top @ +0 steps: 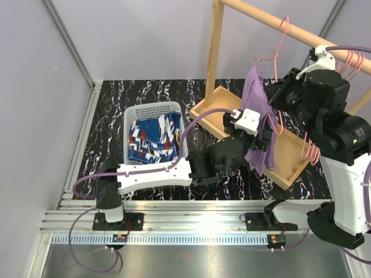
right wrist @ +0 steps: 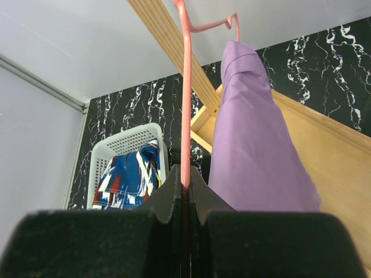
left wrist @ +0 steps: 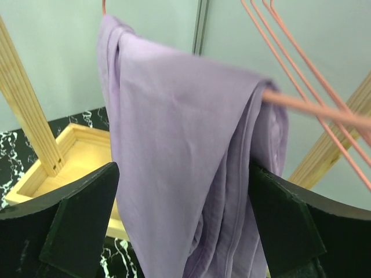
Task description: Remove the trousers from the hanger
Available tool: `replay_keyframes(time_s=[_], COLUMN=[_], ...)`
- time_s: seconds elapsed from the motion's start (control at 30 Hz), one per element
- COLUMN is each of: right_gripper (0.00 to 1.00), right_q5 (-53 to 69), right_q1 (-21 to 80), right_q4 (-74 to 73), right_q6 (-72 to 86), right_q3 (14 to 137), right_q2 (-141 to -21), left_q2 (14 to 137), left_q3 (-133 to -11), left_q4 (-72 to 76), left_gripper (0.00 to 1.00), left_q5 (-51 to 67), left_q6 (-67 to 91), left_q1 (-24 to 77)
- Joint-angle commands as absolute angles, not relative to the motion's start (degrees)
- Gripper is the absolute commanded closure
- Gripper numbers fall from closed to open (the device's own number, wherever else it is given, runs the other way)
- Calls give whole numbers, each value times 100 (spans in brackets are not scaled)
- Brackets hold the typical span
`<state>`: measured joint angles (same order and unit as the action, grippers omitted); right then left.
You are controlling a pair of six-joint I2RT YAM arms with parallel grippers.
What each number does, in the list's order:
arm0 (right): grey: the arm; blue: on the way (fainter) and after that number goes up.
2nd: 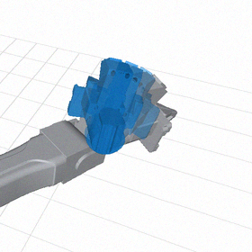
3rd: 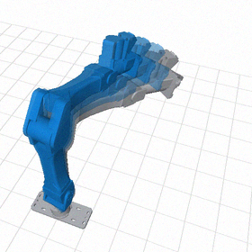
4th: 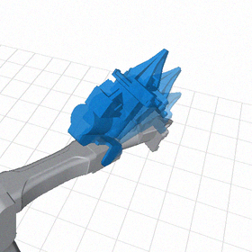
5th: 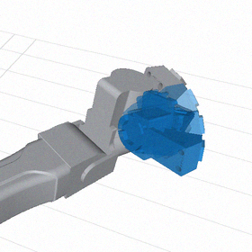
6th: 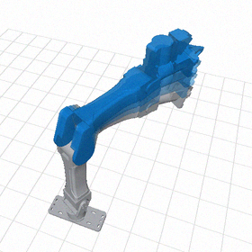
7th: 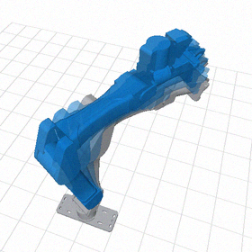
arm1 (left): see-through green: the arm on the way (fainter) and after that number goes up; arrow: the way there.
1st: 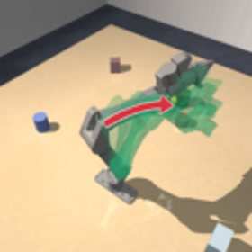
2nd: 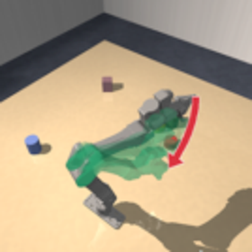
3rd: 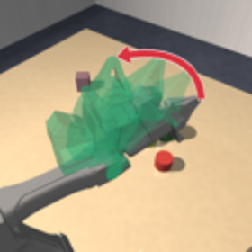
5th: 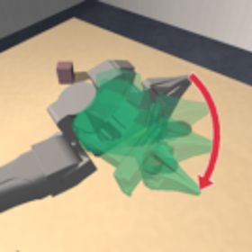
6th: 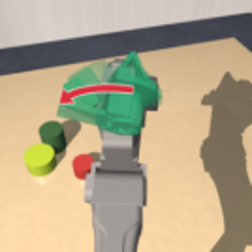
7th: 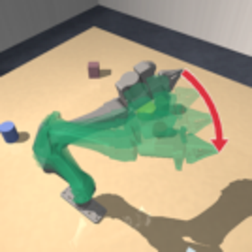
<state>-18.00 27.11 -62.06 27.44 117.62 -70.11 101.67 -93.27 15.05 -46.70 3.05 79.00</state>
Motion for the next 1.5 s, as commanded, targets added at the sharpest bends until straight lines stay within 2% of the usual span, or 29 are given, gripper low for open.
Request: replay_keyframes(time_s=[0.0,0.27,0.37,0.43,0.6,0.7,0.73,0.8,0.97,1.27,1.47], right_gripper=[100,100,100,100,100,100,100,100,100,100,100], right_q5=[-1995,-2030,-2083,-2092,-2030,-2039,-2056,-2153,-2224,-1425,-1283], right_q1=[2909,3164,3217,3226,3252,3261,3261,3269,3261,3261,3261], right_q4=[-5528,-5563,-5590,-5581,-5564,-5555,-5555,-5546,-5388,-4615,-4412], right_q6=[2804,2821,2804,2795,2804,2804,2778,2734,2523,2917,3269], right_q3=[11822,11707,11716,11742,11769,11742,11751,11725,11339,8907,8105], right_q2=[-6943,-6891,-6882,-6873,-6873,-6856,-6847,-6847,-6576,-5600,-5160], left_q2=[10248,10239,10231,10204,10125,10108,10090,9994,9616,8869,8614], left_q3=[-9712,-9721,-9729,-9703,-9615,-9589,-9545,-9501,-9177,-9158,-9360], left_q4=[1793,1934,1986,2013,2109,2118,2136,2162,2285,2732,2821], left_gripper=[8,19,32,43,57,71,89,100,100,100,100], left_q5=[-4597,-4316,-4184,-4105,-3964,-3867,-3858,-3885,-4025,-4605,-4728], left_q6=[211,44,-184,-246,-343,-404,-422,-413,-422,-861,-1265], left_q1=[7823,7647,7629,7620,7603,7603,7611,7603,7611,7603,7603])
